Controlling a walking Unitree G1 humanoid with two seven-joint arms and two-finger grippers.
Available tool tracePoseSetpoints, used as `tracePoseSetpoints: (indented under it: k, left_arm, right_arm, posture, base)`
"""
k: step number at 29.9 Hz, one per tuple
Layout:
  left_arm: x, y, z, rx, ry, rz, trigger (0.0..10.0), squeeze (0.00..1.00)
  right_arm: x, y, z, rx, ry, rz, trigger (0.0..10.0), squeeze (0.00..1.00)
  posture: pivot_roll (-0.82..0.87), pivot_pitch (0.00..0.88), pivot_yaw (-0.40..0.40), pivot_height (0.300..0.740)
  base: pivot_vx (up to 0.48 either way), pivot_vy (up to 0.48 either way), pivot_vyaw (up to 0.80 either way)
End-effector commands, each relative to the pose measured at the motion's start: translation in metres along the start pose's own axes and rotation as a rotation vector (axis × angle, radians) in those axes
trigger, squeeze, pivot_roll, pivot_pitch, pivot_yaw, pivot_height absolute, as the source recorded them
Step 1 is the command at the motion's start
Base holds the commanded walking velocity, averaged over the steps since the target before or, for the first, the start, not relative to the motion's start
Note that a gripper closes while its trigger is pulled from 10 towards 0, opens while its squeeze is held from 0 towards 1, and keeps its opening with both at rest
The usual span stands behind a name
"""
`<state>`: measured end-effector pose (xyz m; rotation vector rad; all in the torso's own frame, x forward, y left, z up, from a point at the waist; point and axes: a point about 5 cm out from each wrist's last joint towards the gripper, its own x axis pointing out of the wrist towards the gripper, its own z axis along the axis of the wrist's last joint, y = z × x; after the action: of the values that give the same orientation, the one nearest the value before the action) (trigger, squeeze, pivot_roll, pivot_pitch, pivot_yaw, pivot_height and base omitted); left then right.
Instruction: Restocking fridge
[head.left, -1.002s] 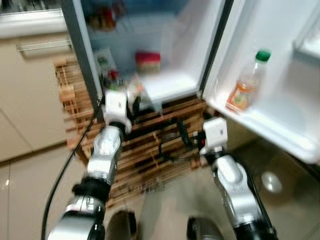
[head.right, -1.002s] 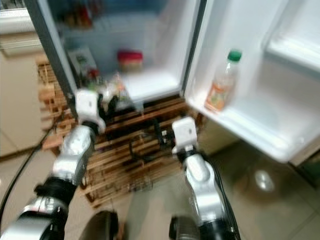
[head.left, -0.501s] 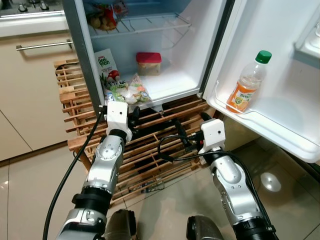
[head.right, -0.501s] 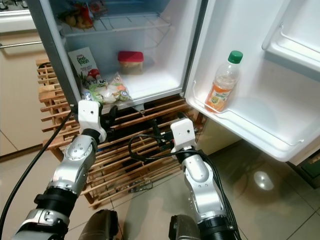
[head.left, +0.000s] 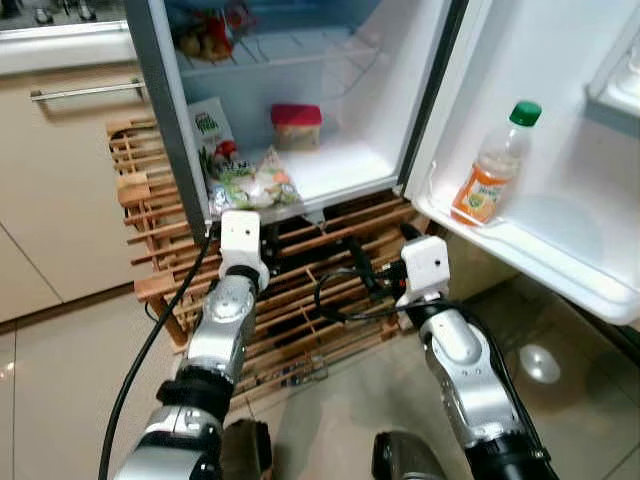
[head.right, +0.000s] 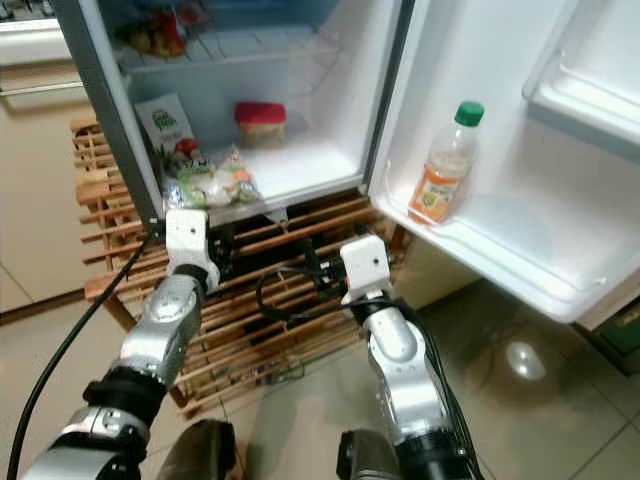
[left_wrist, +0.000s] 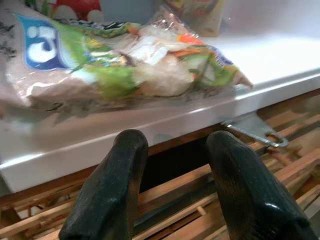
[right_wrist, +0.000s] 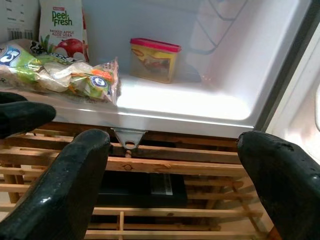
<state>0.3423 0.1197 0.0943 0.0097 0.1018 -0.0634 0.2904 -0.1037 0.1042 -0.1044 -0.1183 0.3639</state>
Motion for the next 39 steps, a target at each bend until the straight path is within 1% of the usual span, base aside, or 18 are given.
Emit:
tracePoseSetpoints:
  k: [1,2,6,15,17,22,23,27,29,30,32,34,35,36,37,39]
  left_arm:
    - [0.003,-0.007,0.005,0.005,-0.016,-0.007,10.0,0.00]
    - [0.003,-0.009,0.006,0.004,-0.021,-0.010,10.0,0.00]
    - [0.004,-0.012,0.005,0.009,-0.026,-0.011,10.0,0.00]
    - [0.010,-0.002,0.000,0.068,-0.005,0.039,10.0,0.00]
    - [0.016,0.000,0.005,0.087,-0.023,0.055,10.0,0.00]
    - [0.023,0.001,0.011,0.080,-0.011,0.089,10.0,0.00]
    - [0.026,0.003,0.015,0.086,-0.017,0.103,10.0,0.00]
    - [0.029,0.005,0.019,0.090,-0.021,0.115,10.0,0.00]
    - [0.030,0.010,0.021,0.099,-0.020,0.132,10.0,0.00]
    - [0.030,0.014,0.019,0.094,-0.004,0.146,10.0,0.00]
    - [0.030,0.016,0.017,0.090,0.007,0.156,10.0,0.00]
    - [0.030,0.024,0.015,0.110,0.027,0.191,10.0,0.00]
    - [0.030,0.024,0.015,0.110,0.027,0.191,10.0,0.00]
    - [0.032,0.030,0.019,0.109,0.030,0.221,10.0,0.00]
    - [0.032,0.030,0.019,0.109,0.030,0.221,10.0,0.00]
    - [0.037,0.032,0.032,0.093,0.006,0.241,10.0,0.00]
  right_arm:
    - [0.002,0.000,0.002,-0.002,-0.006,0.007,10.0,0.00]
    - [0.002,0.000,0.001,-0.002,-0.005,0.005,10.0,0.00]
    - [0.002,0.000,0.001,-0.002,-0.004,0.003,10.0,0.00]
    - [0.002,-0.001,0.000,-0.002,0.002,-0.006,10.0,0.00]
    - [0.003,0.000,0.000,0.000,0.002,-0.006,10.0,0.00]
    - [0.003,0.001,0.000,0.001,0.004,-0.003,10.0,0.00]
    - [0.003,0.001,0.000,-0.001,0.003,-0.001,10.0,0.00]
    - [0.003,0.000,0.001,-0.004,0.002,-0.001,10.0,0.00]
    - [0.003,-0.001,0.000,-0.005,0.004,-0.004,10.0,0.00]
    - [0.002,-0.001,0.000,-0.005,0.006,-0.004,10.0,0.00]
    - [0.002,0.000,0.000,-0.005,0.007,-0.004,10.0,0.00]
    - [0.001,0.001,-0.001,-0.005,0.009,0.000,10.0,0.00]
    - [0.001,0.001,-0.001,-0.005,0.009,0.000,10.0,0.00]
    - [0.002,0.002,-0.001,-0.006,0.010,0.005,10.0,0.00]
    - [0.002,0.002,-0.001,-0.006,0.010,0.005,10.0,0.00]
    - [0.002,0.002,0.000,-0.011,0.008,0.010,10.0,0.00]
  posture:
    - [-0.09,0.000,-0.038,0.652]
    - [-0.09,0.000,-0.037,0.652]
    - [-0.09,0.000,-0.036,0.652]
    - [-0.09,0.000,-0.037,0.652]
    - [-0.09,0.000,-0.040,0.652]
    - [-0.10,0.000,-0.040,0.652]
    - [-0.10,0.000,-0.040,0.652]
    - [-0.11,0.000,-0.038,0.652]
    - [-0.11,0.000,-0.039,0.652]
    - [-0.11,0.000,-0.039,0.652]
    - [-0.11,0.000,-0.039,0.652]
    - [-0.11,0.000,-0.041,0.652]
    - [-0.11,0.000,-0.041,0.652]
    - [-0.12,0.000,-0.044,0.652]
    - [-0.12,0.000,-0.044,0.652]
    - [-0.13,0.000,-0.042,0.652]
  base:
    - [0.000,0.000,0.00]
    - [0.000,0.000,0.00]
    - [0.000,0.000,0.00]
    - [0.000,0.000,0.00]
    - [0.000,0.000,0.00]
    - [0.000,0.000,0.00]
    - [0.000,0.000,0.00]
    - [0.000,0.000,0.00]
    - [0.000,0.000,0.00]
    - [0.000,0.000,0.00]
    - [0.000,0.000,0.00]
    - [0.000,0.000,0.00]
    - [0.000,0.000,0.00]
    - [0.000,0.000,0.00]
    - [0.000,0.000,0.00]
    - [0.000,0.000,0.00]
